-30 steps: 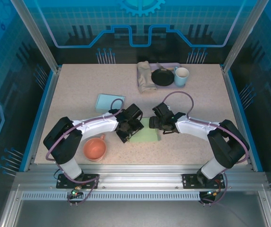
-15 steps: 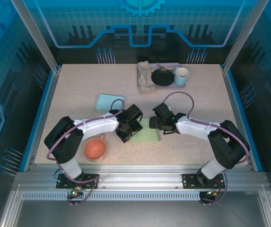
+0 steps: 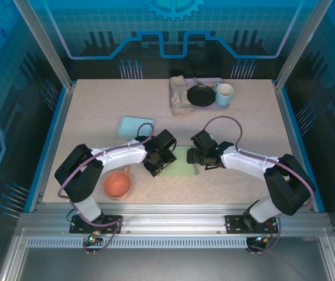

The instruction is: Fold the paper box

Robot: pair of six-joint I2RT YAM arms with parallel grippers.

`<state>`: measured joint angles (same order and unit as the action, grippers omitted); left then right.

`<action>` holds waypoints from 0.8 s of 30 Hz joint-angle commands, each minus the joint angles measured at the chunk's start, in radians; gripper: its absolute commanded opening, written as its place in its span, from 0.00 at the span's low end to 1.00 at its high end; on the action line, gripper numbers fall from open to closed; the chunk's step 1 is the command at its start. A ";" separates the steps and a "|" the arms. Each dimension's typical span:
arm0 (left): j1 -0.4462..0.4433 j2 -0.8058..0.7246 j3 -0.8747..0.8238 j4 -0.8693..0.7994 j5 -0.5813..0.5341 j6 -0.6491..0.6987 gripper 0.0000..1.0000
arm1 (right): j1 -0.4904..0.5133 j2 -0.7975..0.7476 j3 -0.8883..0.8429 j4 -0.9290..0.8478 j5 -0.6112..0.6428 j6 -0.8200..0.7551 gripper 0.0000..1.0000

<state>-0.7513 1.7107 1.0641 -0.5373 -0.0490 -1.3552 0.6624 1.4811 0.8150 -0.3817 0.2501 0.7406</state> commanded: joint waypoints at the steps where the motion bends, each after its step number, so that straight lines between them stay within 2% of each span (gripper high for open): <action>1: -0.006 0.029 -0.023 -0.047 -0.048 0.016 0.73 | 0.029 -0.051 -0.017 -0.080 -0.015 0.007 0.75; 5: -0.005 0.029 -0.023 -0.057 -0.055 0.023 0.73 | 0.057 -0.084 -0.040 -0.077 -0.033 0.038 0.75; 12: -0.005 0.027 -0.035 -0.061 -0.061 0.026 0.73 | 0.063 -0.101 -0.092 0.009 -0.134 0.098 0.69; 19: -0.005 0.017 -0.045 -0.063 -0.069 0.030 0.73 | 0.062 -0.084 -0.111 0.084 -0.228 0.130 0.51; 24: -0.006 0.016 -0.052 -0.066 -0.071 0.033 0.73 | 0.068 -0.088 -0.109 0.072 -0.227 0.132 0.41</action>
<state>-0.7532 1.7111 1.0565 -0.5274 -0.0681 -1.3331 0.7147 1.3968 0.7166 -0.3149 0.0494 0.8593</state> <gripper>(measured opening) 0.730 0.427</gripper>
